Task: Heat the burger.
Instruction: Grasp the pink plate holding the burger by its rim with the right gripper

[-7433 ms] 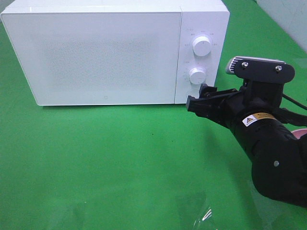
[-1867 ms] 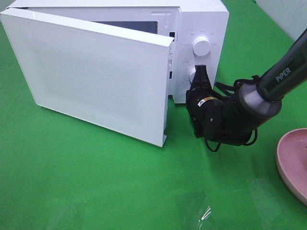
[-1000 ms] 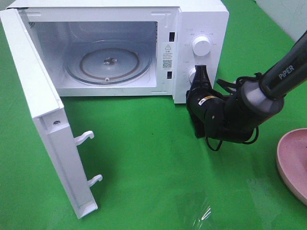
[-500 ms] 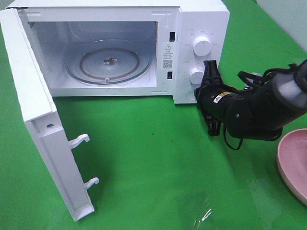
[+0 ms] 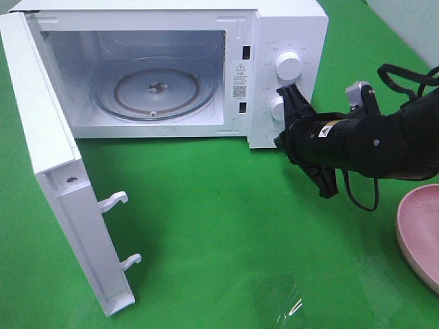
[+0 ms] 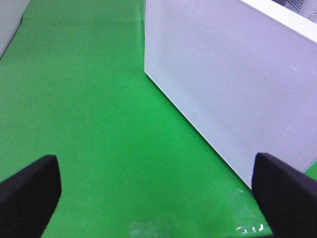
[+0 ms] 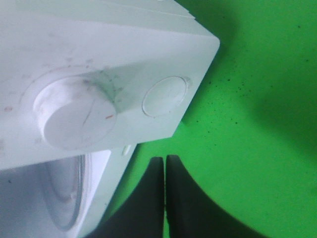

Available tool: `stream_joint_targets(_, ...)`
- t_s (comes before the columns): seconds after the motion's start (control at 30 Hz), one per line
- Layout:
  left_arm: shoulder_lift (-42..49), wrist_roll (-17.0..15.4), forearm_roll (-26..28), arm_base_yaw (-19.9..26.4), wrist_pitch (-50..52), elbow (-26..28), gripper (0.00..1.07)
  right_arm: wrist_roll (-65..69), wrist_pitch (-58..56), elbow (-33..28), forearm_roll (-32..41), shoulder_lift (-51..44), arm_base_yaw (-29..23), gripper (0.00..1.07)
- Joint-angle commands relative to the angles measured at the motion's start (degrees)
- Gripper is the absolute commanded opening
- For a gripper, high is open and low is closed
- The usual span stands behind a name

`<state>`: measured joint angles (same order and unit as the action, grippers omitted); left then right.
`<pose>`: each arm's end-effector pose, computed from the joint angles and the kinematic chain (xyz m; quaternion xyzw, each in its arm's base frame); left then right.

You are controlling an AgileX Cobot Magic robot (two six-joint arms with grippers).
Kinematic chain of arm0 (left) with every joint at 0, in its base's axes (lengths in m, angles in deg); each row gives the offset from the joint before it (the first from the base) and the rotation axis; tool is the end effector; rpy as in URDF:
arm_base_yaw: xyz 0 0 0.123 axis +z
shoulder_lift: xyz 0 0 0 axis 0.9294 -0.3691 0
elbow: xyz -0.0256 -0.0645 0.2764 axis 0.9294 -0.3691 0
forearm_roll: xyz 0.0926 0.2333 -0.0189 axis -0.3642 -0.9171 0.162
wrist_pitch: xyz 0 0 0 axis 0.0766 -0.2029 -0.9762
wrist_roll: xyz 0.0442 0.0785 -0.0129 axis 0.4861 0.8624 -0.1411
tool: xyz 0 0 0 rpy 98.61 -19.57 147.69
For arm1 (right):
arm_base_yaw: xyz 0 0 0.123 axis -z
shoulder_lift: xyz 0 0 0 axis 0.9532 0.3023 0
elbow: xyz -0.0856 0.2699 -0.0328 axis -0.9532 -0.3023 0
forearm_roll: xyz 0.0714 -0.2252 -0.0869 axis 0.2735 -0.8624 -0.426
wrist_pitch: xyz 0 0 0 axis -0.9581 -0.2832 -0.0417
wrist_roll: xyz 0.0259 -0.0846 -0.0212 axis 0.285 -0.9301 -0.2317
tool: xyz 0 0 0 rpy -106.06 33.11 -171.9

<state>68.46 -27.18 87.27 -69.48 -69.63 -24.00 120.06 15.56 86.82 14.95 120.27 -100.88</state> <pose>-0.0093 -0.0078 0.2816 0.0276 0.8500 -0.0446 0.5242 0.3046 0.1508 0.1330 0.3931 0.7814 0.3471 0.3382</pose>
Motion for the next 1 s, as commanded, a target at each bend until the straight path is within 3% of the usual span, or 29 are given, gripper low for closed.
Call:
stream_joint_targets(0.03,0.80,-0.23,0.06,0.00,0.63,-0.23,0.96,-12.55,-7.62,-0.06,-1.38,-3.72,0.34,0.00)
stream_joint_targets(0.5,0.80,-0.23,0.06,0.00,0.63,-0.23,0.96,-33.06,-24.52,0.11,-1.38,-9.97,0.34,0.02)
stream_joint_targets(0.83,0.80,-0.23,0.06,0.00,0.63,-0.23,0.96,-47.78,-49.96,8.02,-7.91,-12.55,0.34,0.05)
stream_joint_targets(1.0,0.80,-0.23,0.06,0.00,0.63,-0.23,0.96,-50.82,-54.37,9.57,-9.85,-13.87,0.40,0.06)
